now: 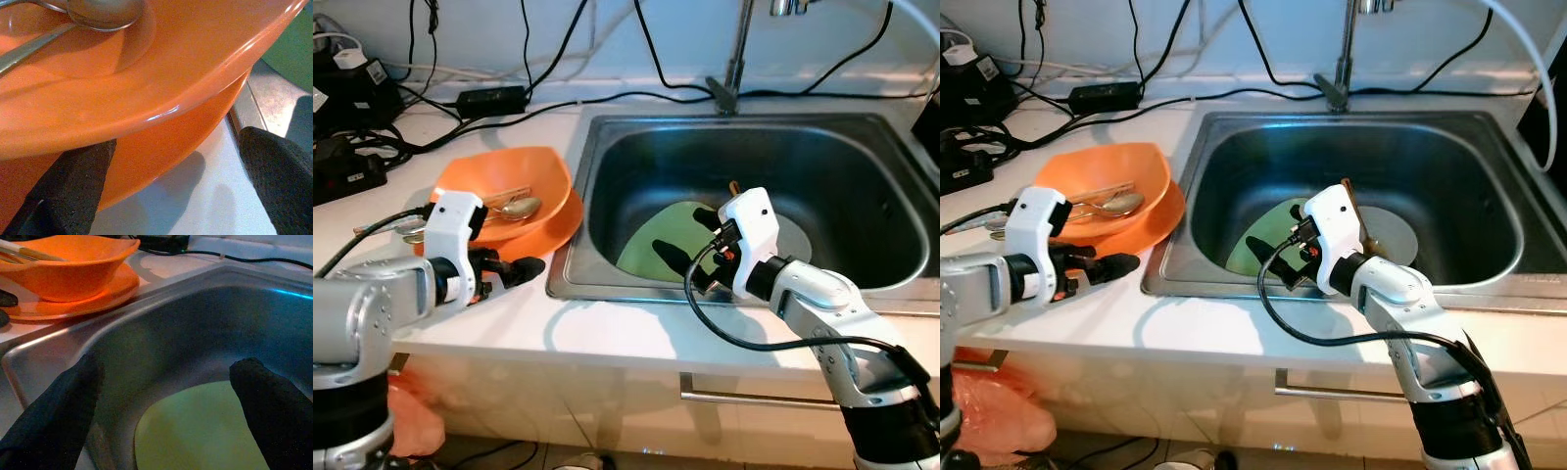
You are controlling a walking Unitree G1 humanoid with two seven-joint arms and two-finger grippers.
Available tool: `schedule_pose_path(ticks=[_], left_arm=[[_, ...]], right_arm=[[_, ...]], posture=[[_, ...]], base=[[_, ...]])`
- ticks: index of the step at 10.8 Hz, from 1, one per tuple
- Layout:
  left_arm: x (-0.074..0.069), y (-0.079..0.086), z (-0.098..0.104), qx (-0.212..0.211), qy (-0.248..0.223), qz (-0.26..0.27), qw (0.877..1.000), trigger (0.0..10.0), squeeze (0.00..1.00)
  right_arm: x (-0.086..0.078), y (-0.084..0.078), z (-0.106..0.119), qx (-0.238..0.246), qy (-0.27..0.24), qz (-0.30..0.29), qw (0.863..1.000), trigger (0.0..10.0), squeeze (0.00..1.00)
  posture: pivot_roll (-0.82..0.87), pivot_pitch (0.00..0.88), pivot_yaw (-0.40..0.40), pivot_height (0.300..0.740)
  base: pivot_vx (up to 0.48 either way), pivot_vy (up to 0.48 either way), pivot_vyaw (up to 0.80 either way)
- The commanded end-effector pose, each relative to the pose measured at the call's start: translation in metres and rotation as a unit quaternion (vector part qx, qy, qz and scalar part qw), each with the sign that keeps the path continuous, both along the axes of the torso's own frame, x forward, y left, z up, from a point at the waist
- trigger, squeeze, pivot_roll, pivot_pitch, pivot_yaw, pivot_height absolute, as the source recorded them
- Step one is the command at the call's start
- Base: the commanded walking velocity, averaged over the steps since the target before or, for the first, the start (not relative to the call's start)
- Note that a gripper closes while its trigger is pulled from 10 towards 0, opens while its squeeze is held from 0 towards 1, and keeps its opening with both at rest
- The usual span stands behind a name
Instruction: Kitchen organization
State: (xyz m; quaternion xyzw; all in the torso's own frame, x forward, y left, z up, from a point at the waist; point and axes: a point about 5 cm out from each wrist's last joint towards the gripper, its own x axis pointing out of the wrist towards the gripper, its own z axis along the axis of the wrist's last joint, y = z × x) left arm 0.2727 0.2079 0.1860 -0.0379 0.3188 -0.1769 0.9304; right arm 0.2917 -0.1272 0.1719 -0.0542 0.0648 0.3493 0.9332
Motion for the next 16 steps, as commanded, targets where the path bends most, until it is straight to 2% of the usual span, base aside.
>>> schedule_pose_path(ticks=[1, 3, 6, 9, 11, 12, 14, 16], left_arm=[[-0.002, -0.002, -0.024, -0.003, 0.057, 0.01, 0.998, 10.0, 0.0], [0.014, -0.013, -0.031, 0.007, 0.007, 0.01, 1.0, 10.0, 0.0], [0.02, -0.019, -0.026, 0.024, -0.018, -0.007, 1.0, 10.0, 0.0], [0.014, -0.021, -0.013, 0.043, -0.026, -0.042, 0.998, 10.0, 0.0], [0.013, -0.021, 0.007, 0.069, -0.058, -0.068, 0.994, 10.0, 0.0], [0.018, -0.024, 0.022, 0.07, -0.09, -0.078, 0.99, 10.0, 0.0], [0.025, -0.025, 0.036, 0.062, -0.142, -0.066, 0.986, 10.0, 0.0], [0.028, -0.022, 0.034, 0.051, -0.16, -0.04, 0.985, 10.0, 0.0]], right_arm=[[0.003, 0.005, 0.007, 0.001, -0.018, 0.006, 1.0, 10.0, 0.0], [0.006, 0.005, 0.007, 0.004, -0.025, -0.007, 1.0, 10.0, 0.0], [0.009, 0.002, 0.007, 0.004, -0.026, -0.017, 1.0, 10.0, 0.0], [0.011, 0.002, 0.006, 0.004, -0.027, -0.018, 0.999, 10.0, 0.0], [0.012, 0.003, 0.005, 0.005, -0.028, -0.017, 0.999, 10.0, 0.0], [0.013, 0.003, 0.005, 0.005, -0.029, -0.017, 0.999, 10.0, 0.0], [0.014, 0.004, 0.005, 0.006, -0.029, -0.018, 0.999, 10.0, 0.0], [0.015, 0.004, 0.005, 0.007, -0.03, -0.019, 0.999, 10.0, 0.0]], posture=[[0.24, 0.036, 0.08, 0.74], [0.22, 0.028, 0.084, 0.74], [0.21, 0.027, 0.082, 0.74], [0.22, 0.025, 0.079, 0.74], [0.23, 0.02, 0.075, 0.74], [0.23, 0.02, 0.074, 0.74], [0.23, 0.019, 0.074, 0.74], [0.23, 0.019, 0.076, 0.74]], base=[[0.0, 0.0, 0.0], [0.0, 0.0, 0.0], [0.0, 0.0, 0.0], [0.0, 0.0, 0.0], [0.0, 0.0, 0.0], [0.0, 0.0, 0.0], [0.0, 0.0, 0.0], [0.0, 0.0, 0.0]])
